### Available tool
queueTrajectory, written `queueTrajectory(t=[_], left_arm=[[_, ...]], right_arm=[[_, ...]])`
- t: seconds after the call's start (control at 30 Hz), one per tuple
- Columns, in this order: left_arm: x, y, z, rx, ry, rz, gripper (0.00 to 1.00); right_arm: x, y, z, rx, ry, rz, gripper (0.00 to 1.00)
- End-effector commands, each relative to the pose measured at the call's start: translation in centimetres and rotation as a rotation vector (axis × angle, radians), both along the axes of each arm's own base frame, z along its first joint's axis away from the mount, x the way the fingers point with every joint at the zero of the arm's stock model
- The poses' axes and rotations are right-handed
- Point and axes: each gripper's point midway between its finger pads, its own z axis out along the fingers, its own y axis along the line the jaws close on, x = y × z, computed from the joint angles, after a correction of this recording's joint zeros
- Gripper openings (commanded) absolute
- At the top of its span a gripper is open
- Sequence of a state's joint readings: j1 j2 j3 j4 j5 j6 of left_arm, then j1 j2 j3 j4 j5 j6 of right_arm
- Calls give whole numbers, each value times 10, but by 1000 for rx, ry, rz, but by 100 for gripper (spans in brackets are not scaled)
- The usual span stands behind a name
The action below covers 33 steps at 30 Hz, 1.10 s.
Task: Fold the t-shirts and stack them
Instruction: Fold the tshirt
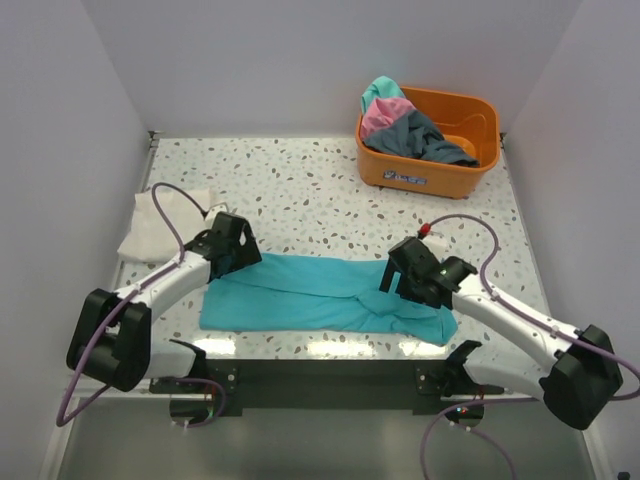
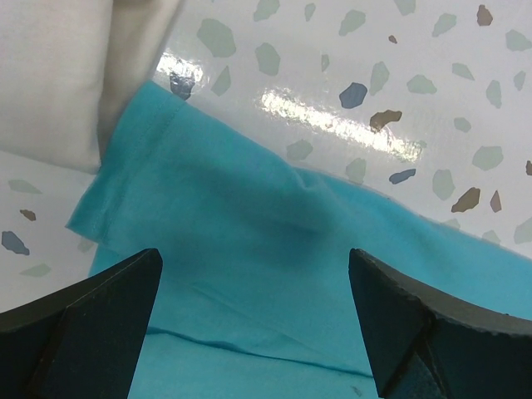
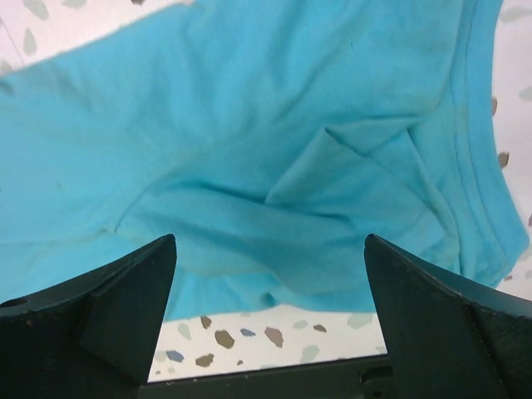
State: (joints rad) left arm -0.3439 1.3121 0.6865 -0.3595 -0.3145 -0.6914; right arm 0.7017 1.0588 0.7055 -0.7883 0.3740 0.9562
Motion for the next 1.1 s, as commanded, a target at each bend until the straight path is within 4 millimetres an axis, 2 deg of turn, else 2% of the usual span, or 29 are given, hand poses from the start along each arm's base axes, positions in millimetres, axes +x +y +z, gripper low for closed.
queueTrajectory(t=[0.0,0.13,0.17,0.3,0.37,0.4,0.43,0.47,0.53,0.57,0.6,0.63,0.7,0.73,0.77,0.8,0.83,0.87,0.93,0.97,1.03,1.07], left_arm=[[12,-9,4,-17,-27,-41,100],[0,-9,-16,-24,15,-53,100],[-4,-9,-21,-28,32,-53,100],[-27,-7,-38,-39,91,-49,100],[-45,-7,-46,-61,129,-40,100],[-52,-9,-48,-74,140,-43,100],[-68,-11,-56,-77,173,-56,100],[-74,-17,-52,-116,163,-40,100],[-98,-28,-60,-143,200,-45,100],[-104,-33,-58,-168,195,-45,100],[-112,-33,-58,-167,213,-40,100],[-118,-40,-54,-194,202,-39,100],[-128,-45,-52,-233,213,-34,100],[-135,-48,-55,-262,223,-30,100],[-138,-55,-52,-311,222,-42,100],[-139,-60,-52,-336,216,-49,100],[-144,-59,-56,-342,233,-42,100],[-148,-58,-58,-341,247,-33,100],[-151,-59,-60,-333,265,-37,100],[-153,-58,-61,-328,276,-35,100],[-155,-59,-61,-321,293,-36,100],[-157,-59,-62,-322,303,-37,100]], right_arm=[[23,-1,4,-21,-15,23,99],[29,10,-23,46,48,42,99],[24,8,-39,33,94,43,99],[26,2,-66,9,160,29,99],[42,5,-68,11,143,36,99],[48,4,-78,-9,163,42,99],[61,8,-79,-25,130,90,98],[78,20,-72,-16,106,134,99],[95,33,-86,-46,134,256,99],[118,50,-78,-15,101,291,99],[127,58,-80,-9,105,321,99],[145,72,-86,-9,117,366,98],[155,100,-90,29,136,455,98],[157,107,-103,7,169,510,98],[180,128,-89,14,115,552,98],[182,145,-90,4,113,600,98],[178,149,-110,-36,172,653,98],[196,175,-94,-27,113,690,99],[196,195,-99,-6,141,754,99],[209,212,-101,6,126,771,99],[211,223,-110,4,153,793,99],[225,235,-116,14,141,800,99]])
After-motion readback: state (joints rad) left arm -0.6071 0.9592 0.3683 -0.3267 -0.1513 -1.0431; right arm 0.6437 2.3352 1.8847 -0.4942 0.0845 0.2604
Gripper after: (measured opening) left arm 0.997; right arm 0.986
